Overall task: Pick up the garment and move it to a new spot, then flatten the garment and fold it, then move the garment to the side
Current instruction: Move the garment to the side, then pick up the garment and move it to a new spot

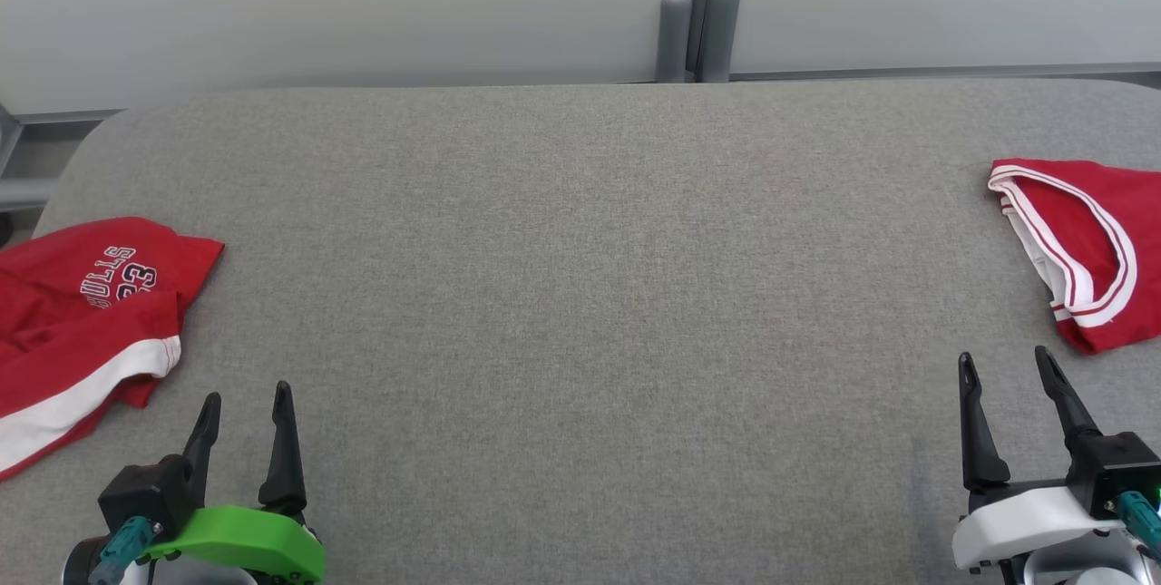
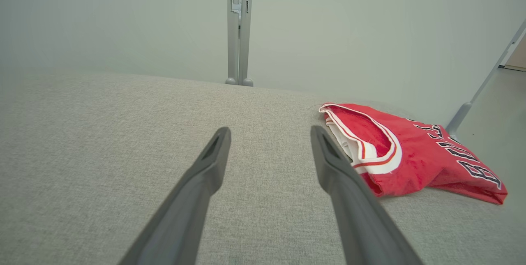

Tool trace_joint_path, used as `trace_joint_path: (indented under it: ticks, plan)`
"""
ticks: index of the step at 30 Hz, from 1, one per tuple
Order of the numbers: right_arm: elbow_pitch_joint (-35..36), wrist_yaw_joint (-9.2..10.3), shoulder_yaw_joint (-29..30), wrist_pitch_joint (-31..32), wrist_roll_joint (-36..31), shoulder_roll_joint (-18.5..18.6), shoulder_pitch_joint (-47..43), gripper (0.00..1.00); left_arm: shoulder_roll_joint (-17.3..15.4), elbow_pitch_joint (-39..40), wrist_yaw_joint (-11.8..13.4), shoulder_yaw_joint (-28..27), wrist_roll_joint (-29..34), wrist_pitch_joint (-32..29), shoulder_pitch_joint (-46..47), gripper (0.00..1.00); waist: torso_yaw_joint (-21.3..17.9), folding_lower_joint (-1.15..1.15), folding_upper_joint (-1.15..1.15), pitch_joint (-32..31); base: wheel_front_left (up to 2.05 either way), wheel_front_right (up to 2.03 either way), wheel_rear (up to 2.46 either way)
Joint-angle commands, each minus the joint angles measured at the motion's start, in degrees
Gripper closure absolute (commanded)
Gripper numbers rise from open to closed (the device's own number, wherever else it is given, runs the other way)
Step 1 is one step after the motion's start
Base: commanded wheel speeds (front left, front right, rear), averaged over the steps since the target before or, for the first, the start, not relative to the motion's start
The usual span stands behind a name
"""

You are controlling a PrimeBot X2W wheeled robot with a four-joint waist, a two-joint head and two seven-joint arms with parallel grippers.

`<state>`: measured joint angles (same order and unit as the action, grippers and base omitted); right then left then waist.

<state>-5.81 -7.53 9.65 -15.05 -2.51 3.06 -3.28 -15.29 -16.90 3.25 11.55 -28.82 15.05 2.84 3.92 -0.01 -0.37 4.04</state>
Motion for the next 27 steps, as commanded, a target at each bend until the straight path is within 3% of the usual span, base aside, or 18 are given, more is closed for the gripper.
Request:
trace_joint_path:
  ticks: [1, 13, 27]
  plan:
    - [0.03, 0.08, -0.24, -0.16, -0.30, 0.15, -0.19, 0.00, 0.24, -0.13, -0.42, -0.45, 0.51, 0.15, -0.67, 0.00, 0.29, 0.01, 0.37, -0.35, 0.00, 0.00, 0.00]
    - [0.51, 0.08, -1.16, -0.17, -0.86, -0.09, -0.78, 0.00, 4.33, -1.26, -3.69, -4.05, 4.01, 0.16, -0.38, 0.00, 2.60, 0.01, 0.37, -1.13, 0.00, 0.00, 0.00]
    - [-1.98, 0.08, -8.86, -0.16, 0.15, -0.05, 2.90, 0.00, 7.01, -0.94, -4.63, -7.05, 7.00, 0.09, -3.48, 0.00, 19.34, 0.01, 0.37, -3.82, 0.00, 0.00, 0.00]
